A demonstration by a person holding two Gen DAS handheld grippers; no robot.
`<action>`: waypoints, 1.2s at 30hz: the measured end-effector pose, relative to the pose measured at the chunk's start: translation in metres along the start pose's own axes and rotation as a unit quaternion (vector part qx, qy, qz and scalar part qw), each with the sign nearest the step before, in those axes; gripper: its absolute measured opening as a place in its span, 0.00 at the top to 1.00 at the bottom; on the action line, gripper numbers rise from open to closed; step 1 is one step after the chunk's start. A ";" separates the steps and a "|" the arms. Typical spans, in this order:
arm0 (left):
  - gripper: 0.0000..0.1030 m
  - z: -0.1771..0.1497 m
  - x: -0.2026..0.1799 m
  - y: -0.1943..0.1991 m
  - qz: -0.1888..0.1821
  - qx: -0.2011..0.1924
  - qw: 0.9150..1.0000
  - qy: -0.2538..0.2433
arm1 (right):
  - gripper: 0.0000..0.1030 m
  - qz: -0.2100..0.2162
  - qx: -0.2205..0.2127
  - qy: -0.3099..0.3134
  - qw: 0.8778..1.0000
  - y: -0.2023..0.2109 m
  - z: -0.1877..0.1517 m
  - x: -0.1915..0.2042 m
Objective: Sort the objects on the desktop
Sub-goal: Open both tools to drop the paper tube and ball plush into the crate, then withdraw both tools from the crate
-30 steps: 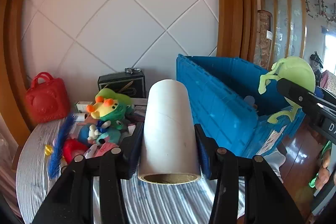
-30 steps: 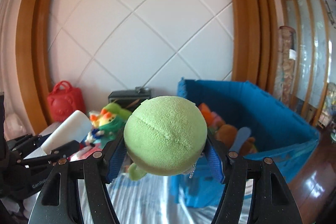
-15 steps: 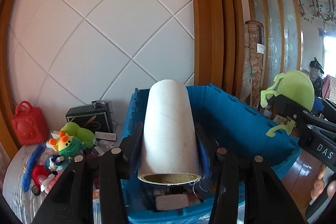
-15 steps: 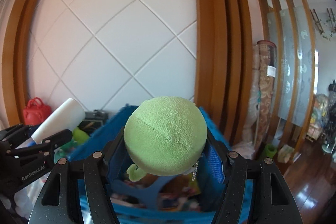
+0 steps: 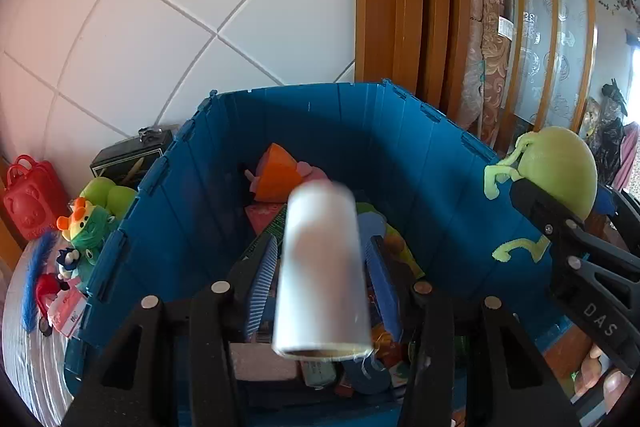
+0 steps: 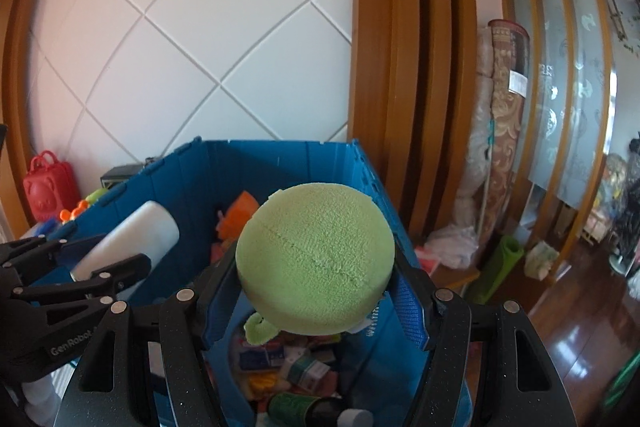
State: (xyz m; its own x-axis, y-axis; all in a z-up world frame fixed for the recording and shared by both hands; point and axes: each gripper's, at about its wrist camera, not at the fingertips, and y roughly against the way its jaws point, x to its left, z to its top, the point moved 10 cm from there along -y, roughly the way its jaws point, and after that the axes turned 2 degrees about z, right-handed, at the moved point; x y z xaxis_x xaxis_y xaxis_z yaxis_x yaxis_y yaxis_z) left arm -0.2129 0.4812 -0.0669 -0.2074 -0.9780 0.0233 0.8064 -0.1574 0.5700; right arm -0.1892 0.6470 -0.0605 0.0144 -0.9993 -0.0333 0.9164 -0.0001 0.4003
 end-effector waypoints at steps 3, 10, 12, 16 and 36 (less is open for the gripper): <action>0.45 0.002 0.002 0.002 0.003 -0.001 1.000 0.003 | 0.33 0.000 0.007 0.002 1.000 -0.007 -0.004 -0.001; 0.43 0.002 0.005 0.003 0.007 -0.001 1.000 0.003 | 0.03 0.001 -0.004 0.009 1.000 -0.008 -0.003 0.001; 0.43 0.001 0.006 0.004 0.007 0.000 1.000 0.003 | 0.00 0.000 -0.012 0.012 1.000 -0.002 0.000 0.004; 0.42 -0.004 0.010 0.012 0.006 -0.002 1.000 0.009 | 0.00 -0.004 -0.023 0.016 1.000 0.008 0.001 0.004; 0.42 -0.051 0.009 0.091 0.017 -0.052 0.998 0.034 | 0.00 0.007 -0.083 0.014 0.996 0.096 -0.034 0.020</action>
State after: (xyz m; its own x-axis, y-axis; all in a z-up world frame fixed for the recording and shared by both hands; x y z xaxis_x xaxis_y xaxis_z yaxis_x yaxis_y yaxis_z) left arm -0.1133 0.4508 -0.0569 -0.1447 -0.9893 -0.0166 0.8659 -0.1347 0.4816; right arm -0.0877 0.6287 -0.0538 0.0368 -0.9978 -0.0543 0.9697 0.0225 0.2433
